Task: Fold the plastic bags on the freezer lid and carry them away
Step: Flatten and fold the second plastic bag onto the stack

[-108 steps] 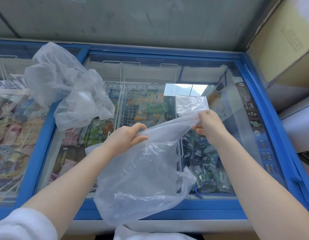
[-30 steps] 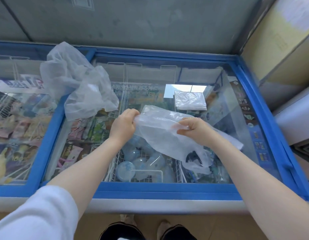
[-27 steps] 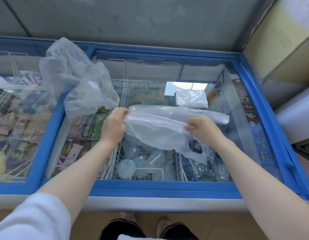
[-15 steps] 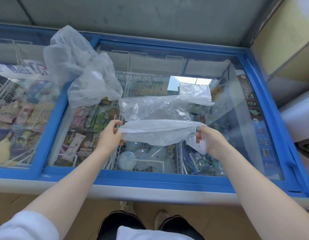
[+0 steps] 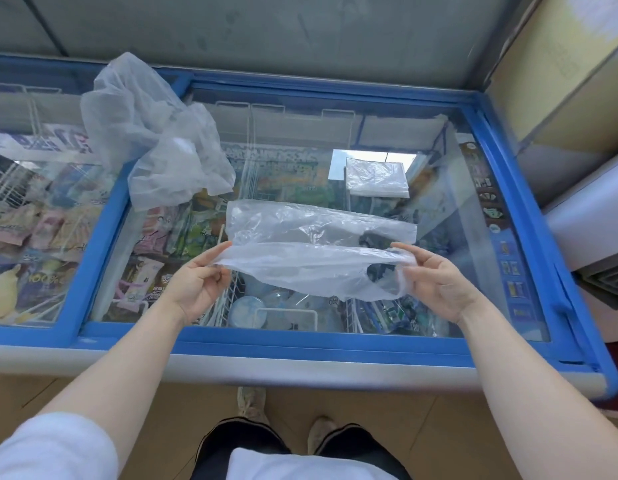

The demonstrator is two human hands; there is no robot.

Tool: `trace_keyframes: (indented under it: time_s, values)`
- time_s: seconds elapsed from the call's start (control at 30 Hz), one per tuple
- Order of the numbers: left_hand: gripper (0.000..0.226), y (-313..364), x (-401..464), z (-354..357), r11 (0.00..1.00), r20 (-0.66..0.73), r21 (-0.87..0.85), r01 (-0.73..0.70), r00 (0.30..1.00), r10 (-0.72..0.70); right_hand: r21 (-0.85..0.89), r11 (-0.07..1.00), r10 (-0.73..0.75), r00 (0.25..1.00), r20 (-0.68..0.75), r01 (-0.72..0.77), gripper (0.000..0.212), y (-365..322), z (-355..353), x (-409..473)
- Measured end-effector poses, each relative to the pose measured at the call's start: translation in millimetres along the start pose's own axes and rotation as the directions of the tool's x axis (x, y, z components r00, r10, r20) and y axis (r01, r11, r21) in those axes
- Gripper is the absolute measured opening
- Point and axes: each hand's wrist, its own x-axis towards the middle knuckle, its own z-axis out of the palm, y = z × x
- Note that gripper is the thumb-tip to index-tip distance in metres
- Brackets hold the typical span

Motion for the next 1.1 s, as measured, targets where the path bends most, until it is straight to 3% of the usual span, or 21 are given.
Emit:
trace_keyframes:
  time_s: [0.03,0.07,0.1,0.17,0.2,0.23,0.27,0.33,0.4,0.5,0.53,0.57,0.63,0.67,0.7,0.77,0.83,0.93,1.0,1.07,1.1]
  values:
    - [0.053,-1,0,-2,1.0,-0.026,-0.006,-0.006,1.0,0.006,-0.216,0.975,0.047,0.999,-0.01,-0.048,0.046,-1,3,-1]
    - [0.053,-1,-1,-3,1.0,-0.048,0.007,-0.008,0.999,0.008,-0.491,0.865,0.095,0.995,-0.037,-0.101,0.041,-3,7,-3]
    - [0.051,-2,-2,-3,0.999,-0.069,0.034,-0.002,0.998,0.005,-0.724,0.678,0.093,0.992,-0.091,-0.13,0.034,-2,7,-2]
    - [0.041,-3,-5,-2,0.994,-0.105,0.104,0.026,0.994,-0.015,-0.934,0.314,-0.103,0.972,-0.209,-0.168,0.021,1,8,1]
    - [0.036,-4,-6,1,0.989,-0.122,0.14,0.041,0.992,-0.024,-0.948,0.241,-0.257,0.928,-0.269,-0.208,0.019,3,9,3]
    - [0.031,-7,-6,4,0.978,-0.147,0.202,0.053,0.989,-0.024,-0.93,0.277,-0.395,0.854,-0.339,-0.241,0.018,6,11,5]
    - [0.025,-10,-5,6,0.955,-0.183,0.29,0.061,0.983,-0.007,-0.871,0.42,-0.462,0.767,-0.446,-0.254,0.017,7,14,5]
    - [0.019,-17,-2,9,0.902,-0.255,0.428,0.053,0.965,0.065,-0.57,0.794,-0.309,0.668,-0.678,-0.211,0.018,5,25,9]
    - [0.017,-24,1,10,0.891,-0.292,0.453,0.039,0.951,0.106,-0.215,0.964,-0.055,0.672,-0.739,-0.158,0.023,3,34,10]
    - [0.016,-29,3,10,0.909,-0.332,0.416,0.034,0.936,0.117,0.0,0.999,-0.041,0.771,-0.635,0.053,0.027,-1,35,6]
    - [0.018,-29,3,10,0.918,-0.348,0.395,0.032,0.93,0.117,-0.085,0.992,-0.127,0.789,-0.602,0.095,0.036,-1,31,3]
    - [0.019,-30,4,10,0.927,-0.362,0.374,0.029,0.925,0.117,-0.3,0.949,-0.256,0.788,-0.56,0.095,0.044,0,25,0]
    - [0.021,-32,6,11,0.934,-0.38,0.358,0.014,0.916,0.132,-0.774,0.633,-0.496,0.767,-0.406,0.0,0.05,1,18,-6]
    - [0.022,-33,7,12,0.932,-0.386,0.362,0.01,0.912,0.141,-0.869,0.494,-0.57,0.74,-0.358,-0.04,0.049,2,14,-7]
    - [0.025,-35,8,12,0.933,-0.397,0.36,0.005,0.906,0.149,-0.889,0.452,-0.596,0.715,-0.365,-0.077,0.046,4,12,-6]
    - [0.031,-38,10,13,0.943,-0.43,0.331,0.002,0.89,0.149,-0.744,0.66,-0.47,0.718,-0.514,-0.101,0.041,5,8,-3]
    - [0.034,-41,8,14,0.948,-0.452,0.317,-0.007,0.878,0.157,-0.518,0.85,-0.243,0.798,-0.552,-0.099,0.038,8,1,-2]
    - [0.037,-47,0,16,0.921,-0.407,0.39,-0.009,0.895,0.181,-0.622,0.776,-0.229,0.869,-0.438,-0.109,0.039,15,-8,-10]
    - [0.038,-50,-9,16,0.8,-0.364,0.597,0.063,0.91,0.2,-0.77,0.598,-0.142,0.916,-0.376,-0.223,0.036,17,-10,-13]
    - [0.024,-46,-14,15,0.504,-0.328,0.849,0.159,0.906,0.266,-0.887,0.303,0.009,0.932,-0.362,-0.348,0.032,21,-11,-8]
    - [0.023,-42,-16,16,0.334,-0.303,0.923,0.192,0.896,0.323,-0.907,0.209,-0.012,0.926,-0.377,-0.366,0.03,20,-7,-5]
